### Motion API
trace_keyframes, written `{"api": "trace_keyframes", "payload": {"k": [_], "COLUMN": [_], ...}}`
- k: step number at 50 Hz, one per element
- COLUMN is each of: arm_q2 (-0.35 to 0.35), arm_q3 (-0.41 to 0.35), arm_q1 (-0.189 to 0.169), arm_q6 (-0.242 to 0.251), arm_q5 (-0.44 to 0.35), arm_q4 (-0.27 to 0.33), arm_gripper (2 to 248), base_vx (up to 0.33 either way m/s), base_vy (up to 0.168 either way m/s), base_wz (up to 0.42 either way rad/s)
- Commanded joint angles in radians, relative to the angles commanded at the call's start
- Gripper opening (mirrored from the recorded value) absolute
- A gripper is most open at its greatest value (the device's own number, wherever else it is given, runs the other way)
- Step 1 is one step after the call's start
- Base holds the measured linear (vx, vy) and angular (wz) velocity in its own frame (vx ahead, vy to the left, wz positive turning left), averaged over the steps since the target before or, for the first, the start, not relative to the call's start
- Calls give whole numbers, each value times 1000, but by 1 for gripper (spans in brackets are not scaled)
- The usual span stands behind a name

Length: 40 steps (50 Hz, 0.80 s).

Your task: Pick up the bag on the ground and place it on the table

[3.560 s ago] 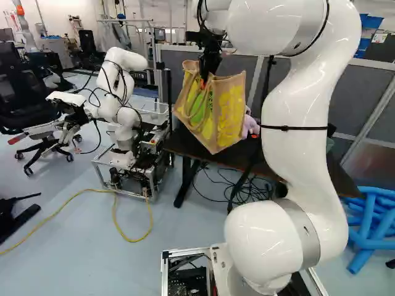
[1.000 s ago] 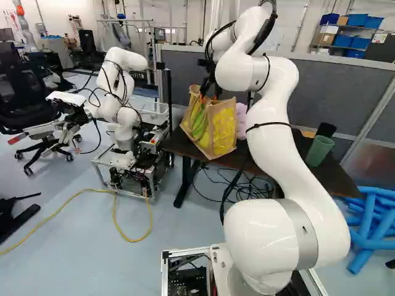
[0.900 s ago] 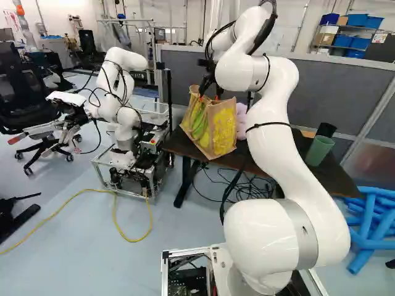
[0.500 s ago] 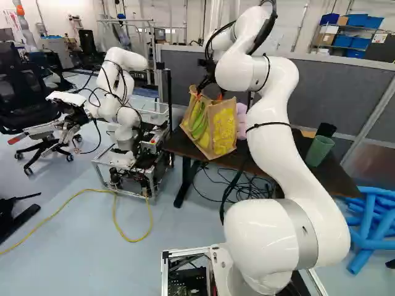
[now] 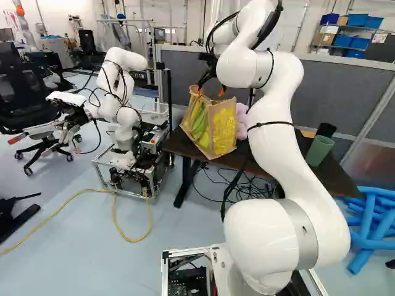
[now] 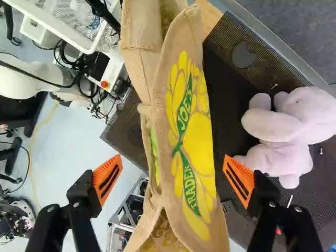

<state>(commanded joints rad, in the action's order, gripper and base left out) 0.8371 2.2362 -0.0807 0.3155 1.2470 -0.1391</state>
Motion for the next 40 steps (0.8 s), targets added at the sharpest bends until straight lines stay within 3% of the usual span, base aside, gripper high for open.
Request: {"api": "trace_keyframes", "payload": {"k": [19,40], "arm_q2": [-36,-72], "arm_q3": [5,15], "arm_q1": [0,0], "arm_q6": [0,0], "arm_q5": [0,16], "arm_q4": [67,79], "arm_gripper": [247,247], "base_vx": [0,0], "base_vy": [0,0], "base_wz": [0,0]}}
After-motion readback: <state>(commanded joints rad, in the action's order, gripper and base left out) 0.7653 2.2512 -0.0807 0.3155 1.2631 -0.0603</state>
